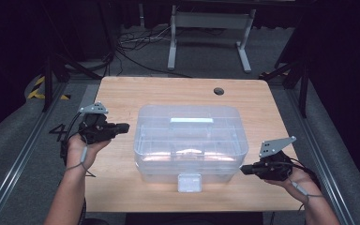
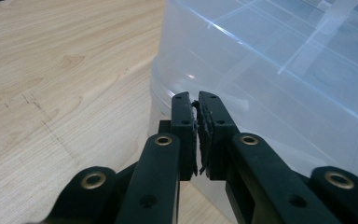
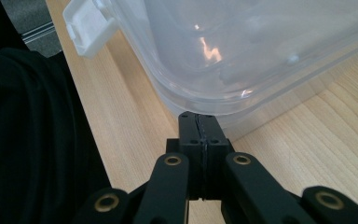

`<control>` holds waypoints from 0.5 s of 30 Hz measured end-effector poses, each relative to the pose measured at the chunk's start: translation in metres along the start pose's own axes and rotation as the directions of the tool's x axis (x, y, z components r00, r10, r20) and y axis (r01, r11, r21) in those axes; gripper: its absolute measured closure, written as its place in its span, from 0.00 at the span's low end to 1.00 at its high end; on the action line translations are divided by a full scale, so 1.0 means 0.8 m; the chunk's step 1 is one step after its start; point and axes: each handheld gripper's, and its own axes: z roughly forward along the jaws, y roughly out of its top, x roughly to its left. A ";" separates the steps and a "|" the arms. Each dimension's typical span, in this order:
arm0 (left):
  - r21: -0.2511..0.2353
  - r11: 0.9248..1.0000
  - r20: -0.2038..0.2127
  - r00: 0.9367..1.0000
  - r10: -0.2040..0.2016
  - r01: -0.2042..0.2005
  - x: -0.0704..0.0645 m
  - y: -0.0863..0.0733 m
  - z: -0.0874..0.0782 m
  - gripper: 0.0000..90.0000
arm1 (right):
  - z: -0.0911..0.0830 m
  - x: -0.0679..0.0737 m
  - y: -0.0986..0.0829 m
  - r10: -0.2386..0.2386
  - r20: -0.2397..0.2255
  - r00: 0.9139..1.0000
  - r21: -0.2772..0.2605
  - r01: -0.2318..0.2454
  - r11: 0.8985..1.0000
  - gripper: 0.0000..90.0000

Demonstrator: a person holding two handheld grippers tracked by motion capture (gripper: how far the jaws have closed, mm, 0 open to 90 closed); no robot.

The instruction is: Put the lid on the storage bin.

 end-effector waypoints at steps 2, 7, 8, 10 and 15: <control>0.001 1.000 0.002 1.000 0.000 0.000 0.001 0.000 0.000 0.95 | 0.000 0.000 -0.001 0.000 -0.004 1.000 0.010 0.000 1.000 1.00; -0.003 1.000 0.001 1.000 0.001 -0.001 0.001 0.000 0.000 0.95 | 0.003 -0.002 -0.002 0.003 -0.016 1.000 0.019 -0.002 1.000 1.00; 0.000 1.000 0.002 1.000 0.000 0.000 0.000 0.000 0.000 0.95 | 0.003 -0.002 -0.002 0.002 -0.018 1.000 0.018 -0.002 1.000 1.00; 0.000 1.000 0.002 1.000 -0.001 0.001 0.000 0.000 0.001 0.95 | 0.003 -0.002 -0.002 0.001 -0.020 1.000 0.019 -0.001 1.000 1.00; -0.001 1.000 0.003 1.000 0.002 -0.002 0.001 -0.001 0.000 0.95 | 0.000 -0.002 -0.003 -0.001 -0.035 0.999 0.014 0.002 1.000 1.00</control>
